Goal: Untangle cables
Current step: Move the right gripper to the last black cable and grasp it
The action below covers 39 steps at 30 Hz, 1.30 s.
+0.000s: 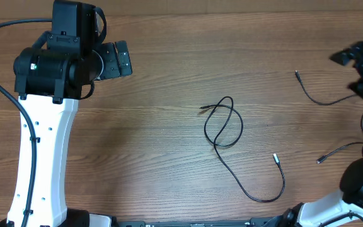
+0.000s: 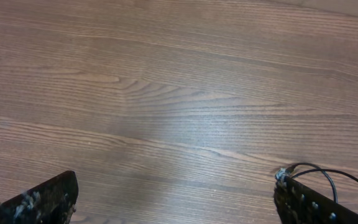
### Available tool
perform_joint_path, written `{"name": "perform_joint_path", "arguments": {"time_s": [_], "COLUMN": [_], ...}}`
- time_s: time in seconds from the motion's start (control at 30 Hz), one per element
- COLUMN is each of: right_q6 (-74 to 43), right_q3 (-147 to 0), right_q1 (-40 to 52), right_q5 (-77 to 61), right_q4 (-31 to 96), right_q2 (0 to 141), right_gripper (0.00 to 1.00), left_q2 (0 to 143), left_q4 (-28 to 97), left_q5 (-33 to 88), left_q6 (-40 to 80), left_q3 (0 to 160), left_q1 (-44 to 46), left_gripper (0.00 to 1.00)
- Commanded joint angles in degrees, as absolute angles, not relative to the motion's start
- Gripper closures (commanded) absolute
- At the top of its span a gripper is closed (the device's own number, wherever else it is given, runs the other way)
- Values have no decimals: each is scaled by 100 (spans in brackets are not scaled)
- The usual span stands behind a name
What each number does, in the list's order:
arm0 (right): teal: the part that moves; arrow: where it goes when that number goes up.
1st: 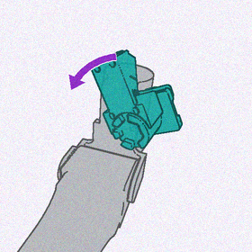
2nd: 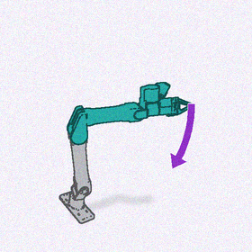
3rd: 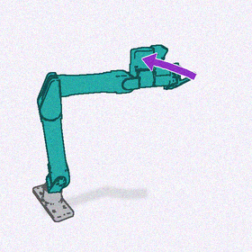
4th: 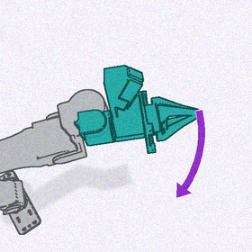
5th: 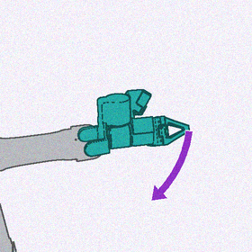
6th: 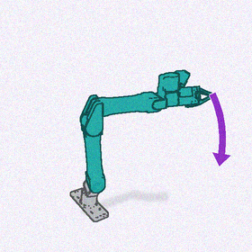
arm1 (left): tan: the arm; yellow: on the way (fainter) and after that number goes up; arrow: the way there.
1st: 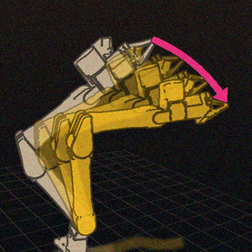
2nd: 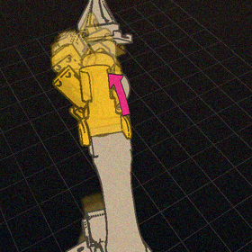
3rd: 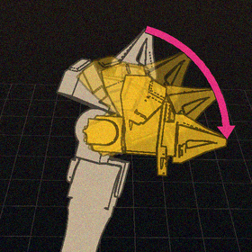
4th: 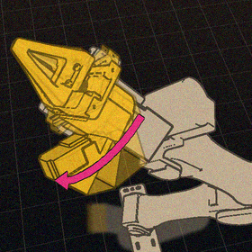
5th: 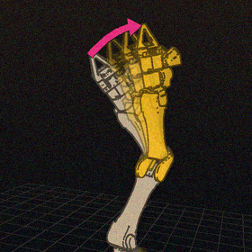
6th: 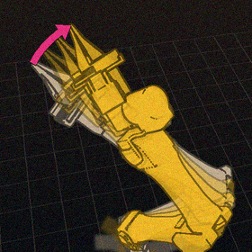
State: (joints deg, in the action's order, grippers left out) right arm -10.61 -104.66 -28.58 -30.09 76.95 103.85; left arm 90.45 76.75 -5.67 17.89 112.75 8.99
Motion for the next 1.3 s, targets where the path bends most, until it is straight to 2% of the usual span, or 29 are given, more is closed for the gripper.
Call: {"name": "perform_joint_path", "arguments": {"time_s": [0.0, 0.23, 0.37, 0.5, 0.7, 0.77, 0.8, 0.83, 0.87, 0.93, 0.97, 1.27], "right_q6": [-484, -248, -298, -1210, -1332, -1345, -1354, -1374, -1380, -1452, -1522, -1629], "right_q3": [-10462, -10451, -10368, -10009, -8965, -8560, -8451, -8254, -8128, -7968, -7898, -8237], "right_q1": [-2099, -318, 464, 875, 1363, 1584, 1660, 1796, 1881, 1984, 2025, 2049], "right_q5": [-3562, -3577, -2655, -1754, -1870, -2084, -2084, -2086, -2091, -2084, -2084, -1918], "right_q4": [7942, 8274, 8333, 8281, 7749, 7474, 7400, 7240, 7107, 6923, 6825, 6733], "right_q2": [10324, 10324, 10324, 10324, 10324, 10326, 10326, 10326, 10324, 10326, 10326, 10315], "right_gripper": [0, 0, 0, 0, 0, 9, 20, 43, 60, 80, 95, 96], "left_q2": [9067, 9067, 9067, 9067, 9067, 9067, 9067, 9067, 9067, 9067, 9067, 9067], "left_q4": [7671, 7669, 7671, 7669, 7671, 7669, 7671, 7671, 7671, 7671, 7669, 7669], "left_q5": [-617, -617, -615, -615, -617, -617, -615, -617, -617, -617, -617, -617], "left_q6": [1841, 1841, 1841, 1841, 1841, 1841, 1841, 1841, 1841, 1841, 1844, 1841], "left_q3": [11249, 11249, 11249, 11249, 11249, 11249, 11249, 11249, 11249, 11249, 11249, 11249], "left_q1": [867, 867, 867, 867, 867, 867, 867, 867, 867, 867, 867, 867], "left_gripper": [0, 0, 0, 0, 0, 0, 0, 0, 0, 0, 1, 1]}}
